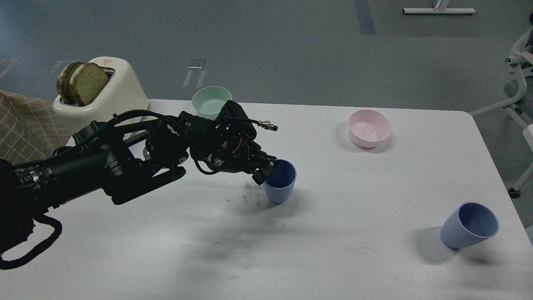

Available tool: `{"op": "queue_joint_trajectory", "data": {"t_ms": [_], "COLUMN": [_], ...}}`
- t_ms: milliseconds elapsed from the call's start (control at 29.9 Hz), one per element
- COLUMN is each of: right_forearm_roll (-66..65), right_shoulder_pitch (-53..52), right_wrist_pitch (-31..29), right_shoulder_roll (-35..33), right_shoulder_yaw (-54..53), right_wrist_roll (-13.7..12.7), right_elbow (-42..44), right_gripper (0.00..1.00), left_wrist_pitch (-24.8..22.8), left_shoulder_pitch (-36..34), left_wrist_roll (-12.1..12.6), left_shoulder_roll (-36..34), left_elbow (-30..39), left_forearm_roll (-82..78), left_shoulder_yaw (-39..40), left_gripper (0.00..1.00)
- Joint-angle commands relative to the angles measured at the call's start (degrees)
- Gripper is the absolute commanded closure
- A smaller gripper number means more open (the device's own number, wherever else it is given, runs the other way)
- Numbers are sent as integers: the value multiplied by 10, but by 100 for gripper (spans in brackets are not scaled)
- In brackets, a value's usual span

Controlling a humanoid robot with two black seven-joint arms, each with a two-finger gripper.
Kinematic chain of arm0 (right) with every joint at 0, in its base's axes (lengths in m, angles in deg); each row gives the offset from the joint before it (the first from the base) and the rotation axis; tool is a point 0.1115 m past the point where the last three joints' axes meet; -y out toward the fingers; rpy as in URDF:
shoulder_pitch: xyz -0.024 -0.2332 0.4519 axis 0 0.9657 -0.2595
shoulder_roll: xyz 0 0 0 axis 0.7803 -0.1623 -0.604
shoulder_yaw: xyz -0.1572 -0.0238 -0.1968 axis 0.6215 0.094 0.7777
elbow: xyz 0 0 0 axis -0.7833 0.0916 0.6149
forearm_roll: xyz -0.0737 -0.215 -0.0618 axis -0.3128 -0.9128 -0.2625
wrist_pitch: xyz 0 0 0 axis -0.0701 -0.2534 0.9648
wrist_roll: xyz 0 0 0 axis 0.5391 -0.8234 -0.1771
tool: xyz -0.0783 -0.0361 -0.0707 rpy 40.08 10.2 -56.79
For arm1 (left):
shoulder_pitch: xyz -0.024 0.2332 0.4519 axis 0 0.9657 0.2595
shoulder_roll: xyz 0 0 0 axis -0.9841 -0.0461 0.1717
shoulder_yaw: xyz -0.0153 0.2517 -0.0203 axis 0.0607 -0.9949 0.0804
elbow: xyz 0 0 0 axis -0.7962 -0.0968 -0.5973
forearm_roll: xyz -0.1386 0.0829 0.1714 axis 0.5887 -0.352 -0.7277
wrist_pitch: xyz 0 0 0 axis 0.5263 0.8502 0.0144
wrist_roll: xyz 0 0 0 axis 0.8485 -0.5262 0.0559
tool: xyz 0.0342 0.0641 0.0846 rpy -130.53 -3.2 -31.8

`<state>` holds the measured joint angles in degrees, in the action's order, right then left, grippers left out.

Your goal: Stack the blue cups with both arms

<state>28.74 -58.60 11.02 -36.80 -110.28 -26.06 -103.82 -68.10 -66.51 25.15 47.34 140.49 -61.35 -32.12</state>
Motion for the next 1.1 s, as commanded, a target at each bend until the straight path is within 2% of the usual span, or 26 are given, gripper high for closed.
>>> {"op": "queue_joint_trajectory", "data": {"t_ms": [0, 167, 201, 234, 301, 335, 435, 502, 536, 603, 670, 837, 938, 1071], "right_forearm_roll": [0, 0, 0, 0, 0, 0, 0, 0, 0, 0, 0, 0, -1, -11], "right_shoulder_pitch": [1, 2, 2, 2, 2, 1, 3, 4, 6, 7, 7, 5, 5, 8], "right_wrist_pitch": [0, 0, 0, 0, 0, 0, 0, 0, 0, 0, 0, 0, 0, 0], "right_shoulder_roll": [-1, 0, 0, 0, 0, 0, 0, 0, -2, -3, -20, -59, -87, -125], "right_shoulder_yaw": [0, -1, -1, 0, 0, 0, 0, 0, 0, -1, -2, -14, -18, -3], "right_wrist_roll": [0, 0, 0, 0, 0, 0, 0, 0, -1, -1, 0, 0, -1, -4], "right_elbow": [0, 0, 0, 0, -1, -1, -4, -4, -6, -10, -12, -35, -65, -90], "right_gripper": [0, 0, 0, 0, 0, 0, 0, 0, 0, 0, 0, 0, 0, 0], "left_wrist_pitch": [0, 0, 0, 0, 0, 0, 0, 0, 0, 0, 0, 0, 0, 0], "left_shoulder_pitch": [2, 2, 2, 2, 2, 2, 1, 1, 1, 1, 4, 5, 5, 13], "left_wrist_roll": [0, 0, 1, 1, 1, 1, 0, 0, 0, -1, -2, 1, 0, -2], "left_shoulder_roll": [-3, -5, -5, -5, -6, -6, -6, -7, -8, -8, -8, -22, -24, -23], "left_elbow": [-1, -1, -1, -1, -1, 0, 0, 0, 0, 0, -1, -3, -31, -81], "left_forearm_roll": [-1, 1, 0, 0, 1, 2, 4, 6, 8, 10, 33, 124, 203, 300], "left_shoulder_yaw": [-1, 0, 0, 0, 0, 1, 4, 8, 10, 22, 77, 161, 262, 342], "left_gripper": [100, 99, 91, 88, 65, 59, 58, 54, 44, 36, 22, 8, 5, 4]}}
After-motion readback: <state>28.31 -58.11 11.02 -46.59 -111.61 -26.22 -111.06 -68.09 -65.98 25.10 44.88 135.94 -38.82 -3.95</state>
